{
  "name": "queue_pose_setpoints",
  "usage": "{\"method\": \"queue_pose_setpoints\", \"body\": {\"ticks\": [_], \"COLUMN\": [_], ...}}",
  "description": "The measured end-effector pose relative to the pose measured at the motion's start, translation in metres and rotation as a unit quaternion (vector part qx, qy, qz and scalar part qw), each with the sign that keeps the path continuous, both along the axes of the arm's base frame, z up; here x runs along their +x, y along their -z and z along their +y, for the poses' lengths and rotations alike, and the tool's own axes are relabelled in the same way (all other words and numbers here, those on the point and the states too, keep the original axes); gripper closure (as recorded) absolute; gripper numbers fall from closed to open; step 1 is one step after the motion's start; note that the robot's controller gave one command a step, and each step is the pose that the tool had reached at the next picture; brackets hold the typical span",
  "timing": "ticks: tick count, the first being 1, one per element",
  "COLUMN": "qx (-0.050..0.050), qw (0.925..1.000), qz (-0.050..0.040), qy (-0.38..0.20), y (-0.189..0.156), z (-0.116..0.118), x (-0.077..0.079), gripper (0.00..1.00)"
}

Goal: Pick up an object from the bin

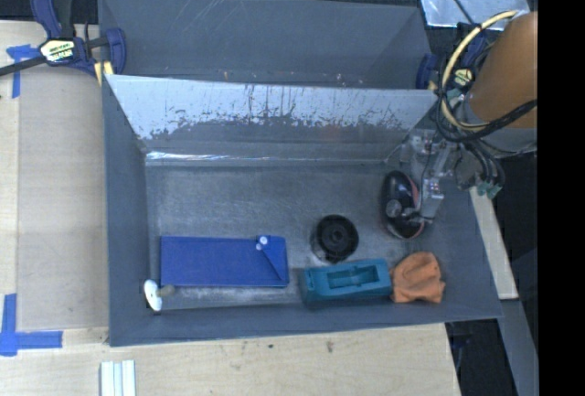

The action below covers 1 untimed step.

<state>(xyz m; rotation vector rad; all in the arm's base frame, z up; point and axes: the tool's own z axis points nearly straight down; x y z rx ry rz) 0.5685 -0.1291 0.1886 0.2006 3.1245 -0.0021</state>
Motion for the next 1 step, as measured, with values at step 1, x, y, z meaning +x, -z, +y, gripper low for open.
{"method": "queue_pose_setpoints", "body": {"ticks": [1], "qx": [0.001], "qw": [0.9999], "qz": [0.0045], "qy": [-0.015], "y": [0.0355], "z": [0.0153], "x": [0.0102], "gripper": [0.00]}}
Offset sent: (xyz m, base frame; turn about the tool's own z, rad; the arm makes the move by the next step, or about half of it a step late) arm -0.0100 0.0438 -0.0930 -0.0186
